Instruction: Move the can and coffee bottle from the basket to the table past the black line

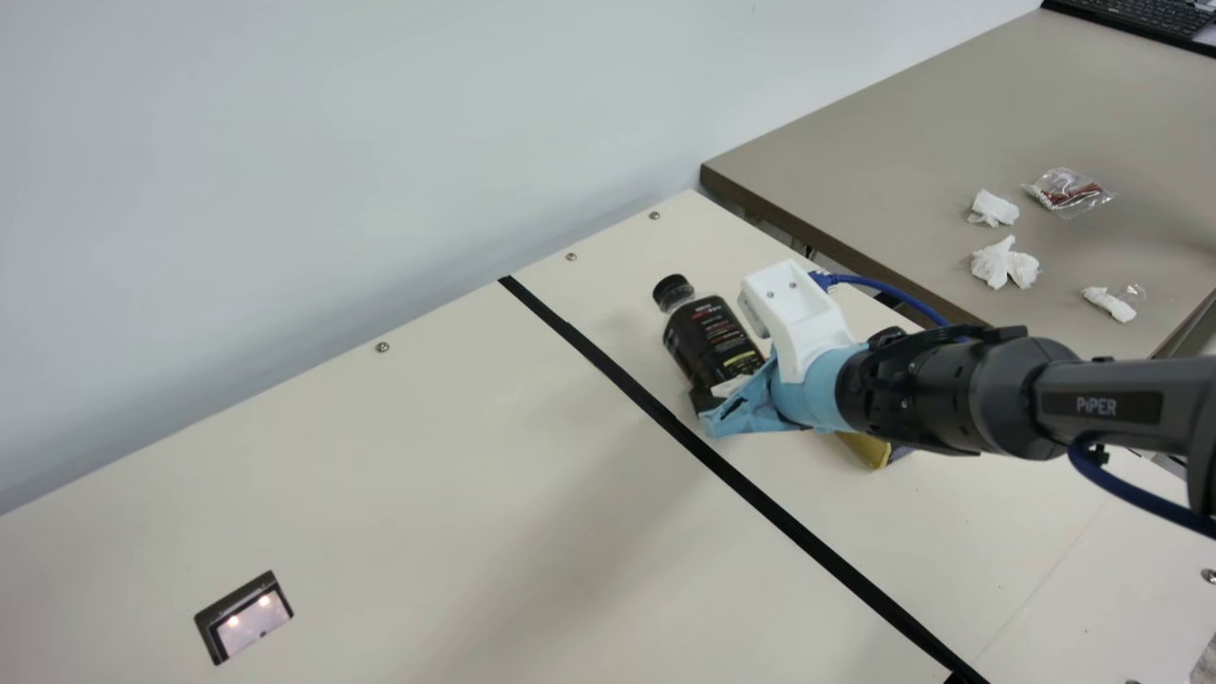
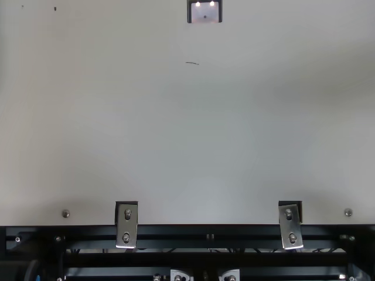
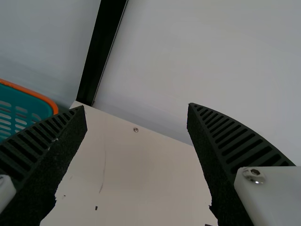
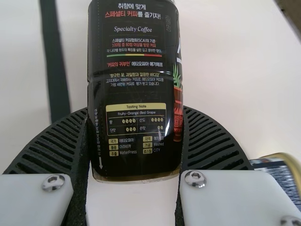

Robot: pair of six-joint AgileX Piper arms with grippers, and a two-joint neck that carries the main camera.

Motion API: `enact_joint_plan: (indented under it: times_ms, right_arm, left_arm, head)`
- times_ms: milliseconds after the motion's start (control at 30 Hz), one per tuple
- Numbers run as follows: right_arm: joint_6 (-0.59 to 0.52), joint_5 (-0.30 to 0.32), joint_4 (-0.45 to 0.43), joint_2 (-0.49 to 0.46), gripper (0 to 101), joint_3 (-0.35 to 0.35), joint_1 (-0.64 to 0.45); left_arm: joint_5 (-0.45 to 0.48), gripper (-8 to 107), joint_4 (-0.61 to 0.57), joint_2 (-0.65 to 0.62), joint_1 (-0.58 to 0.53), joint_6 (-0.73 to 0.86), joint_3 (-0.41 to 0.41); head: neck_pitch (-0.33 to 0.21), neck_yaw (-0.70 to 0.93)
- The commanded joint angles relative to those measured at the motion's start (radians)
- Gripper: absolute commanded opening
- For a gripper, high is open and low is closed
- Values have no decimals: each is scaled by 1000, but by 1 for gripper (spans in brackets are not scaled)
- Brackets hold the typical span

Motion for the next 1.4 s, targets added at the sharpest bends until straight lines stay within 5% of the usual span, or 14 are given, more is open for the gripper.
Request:
enact_joint_plan:
  times_ms: [0, 667, 700, 733, 767, 1367]
  right_arm:
    - [-13, 8, 6, 7, 0, -7, -4]
    - [-213, 102, 161, 48, 0, -30, 22]
    - [-224, 105, 171, 49, 12, -30, 23]
    - [-236, 109, 184, 50, 43, -30, 26]
    - [-246, 113, 196, 51, 101, -30, 27]
    - [-462, 210, 492, -126, 101, -54, 112]
  left_arm:
    - [0, 90, 0, 0, 0, 0, 0]
    - [0, 90, 0, 0, 0, 0, 0]
    - [0, 90, 0, 0, 0, 0, 0]
    - [0, 90, 0, 0, 0, 0, 0]
    - [0, 90, 0, 0, 0, 0, 0]
    - [0, 90, 0, 0, 0, 0, 0]
  head:
    - [-32, -10]
    - [-32, -10]
    - [-32, -10]
    - [-32, -10]
    - [-32, -10]
    - [-32, -10]
